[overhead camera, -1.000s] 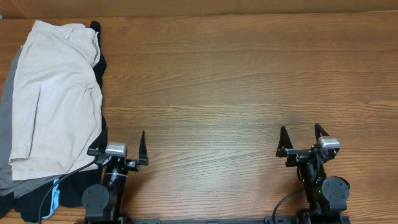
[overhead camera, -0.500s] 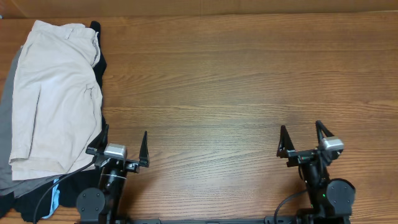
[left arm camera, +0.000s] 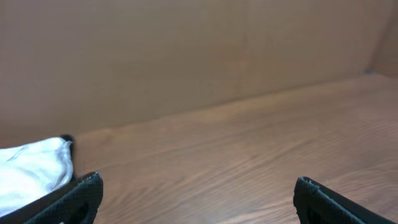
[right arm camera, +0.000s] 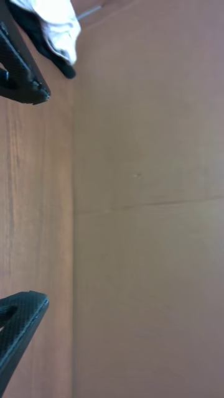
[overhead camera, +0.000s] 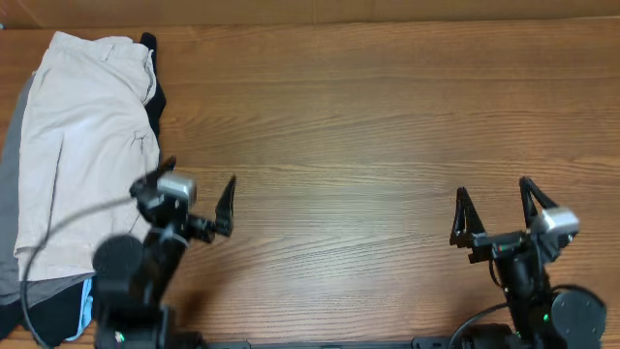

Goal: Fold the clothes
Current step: 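Raise the left gripper and move it over the beige shorts on the pile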

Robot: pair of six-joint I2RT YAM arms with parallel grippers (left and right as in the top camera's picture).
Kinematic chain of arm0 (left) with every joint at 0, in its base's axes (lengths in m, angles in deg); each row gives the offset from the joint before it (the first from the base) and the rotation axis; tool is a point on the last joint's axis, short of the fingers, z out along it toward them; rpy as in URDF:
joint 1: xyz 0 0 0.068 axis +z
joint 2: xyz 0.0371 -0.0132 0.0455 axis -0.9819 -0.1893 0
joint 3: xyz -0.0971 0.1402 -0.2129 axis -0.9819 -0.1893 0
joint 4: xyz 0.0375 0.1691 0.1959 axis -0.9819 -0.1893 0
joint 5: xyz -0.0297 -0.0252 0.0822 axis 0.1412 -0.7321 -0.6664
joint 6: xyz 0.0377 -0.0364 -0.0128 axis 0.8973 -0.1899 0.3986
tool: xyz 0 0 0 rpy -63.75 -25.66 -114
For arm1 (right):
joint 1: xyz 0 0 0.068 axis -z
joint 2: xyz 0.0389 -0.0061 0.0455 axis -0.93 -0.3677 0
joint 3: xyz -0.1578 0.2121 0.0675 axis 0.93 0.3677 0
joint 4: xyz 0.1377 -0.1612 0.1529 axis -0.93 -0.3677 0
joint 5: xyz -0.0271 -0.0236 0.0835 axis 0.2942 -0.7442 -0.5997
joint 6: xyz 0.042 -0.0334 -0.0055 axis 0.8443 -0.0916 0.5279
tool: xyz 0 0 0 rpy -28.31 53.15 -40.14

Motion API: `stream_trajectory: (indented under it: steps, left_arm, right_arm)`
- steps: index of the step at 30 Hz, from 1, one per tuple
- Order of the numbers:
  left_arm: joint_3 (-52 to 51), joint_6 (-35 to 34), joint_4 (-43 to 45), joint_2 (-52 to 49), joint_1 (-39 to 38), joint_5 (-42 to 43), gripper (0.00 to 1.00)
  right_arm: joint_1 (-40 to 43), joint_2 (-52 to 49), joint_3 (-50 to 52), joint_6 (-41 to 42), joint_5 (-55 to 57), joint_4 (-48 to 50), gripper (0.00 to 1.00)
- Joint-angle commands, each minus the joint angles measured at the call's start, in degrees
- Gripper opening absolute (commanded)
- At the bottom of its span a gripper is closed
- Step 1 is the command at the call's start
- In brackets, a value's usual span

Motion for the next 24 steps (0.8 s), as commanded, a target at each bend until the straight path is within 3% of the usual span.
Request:
stream_trajectory:
  steps: [1,8,13,19,24]
  left_arm:
    - [12.24,-0.57,-5.18,-10.60,-0.37,7.15,1.00]
    - [35.10,0.35,-23.98,-30.86,-0.37,7.34,1.00]
    - [47.06,0.35,-32.15,-41.92,-0.37,7.28,1.00]
    - [49.68,0.72,-32.28,-47.76,-0.35,4.31,1.00]
    - [49.64,0.70,-32.92,-51.23,-0.37,2.60,1.00]
  right_arm:
    - [0.11,-6.60,-6.49,-0.02,-3.48,-1.62,1.00]
    - [0.11,-22.71,-17.99,-0.04,-5.79,-9.81,1.00]
    - [0.11,-34.95,-26.23,-0.04,-9.16,-16.79,1.00]
    - [0.11,-50.82,-37.77,-0.04,-10.05,-27.69,1.00]
    - [0.11,-60.59,-39.87,-0.02,-12.17,-26.77,1.00]
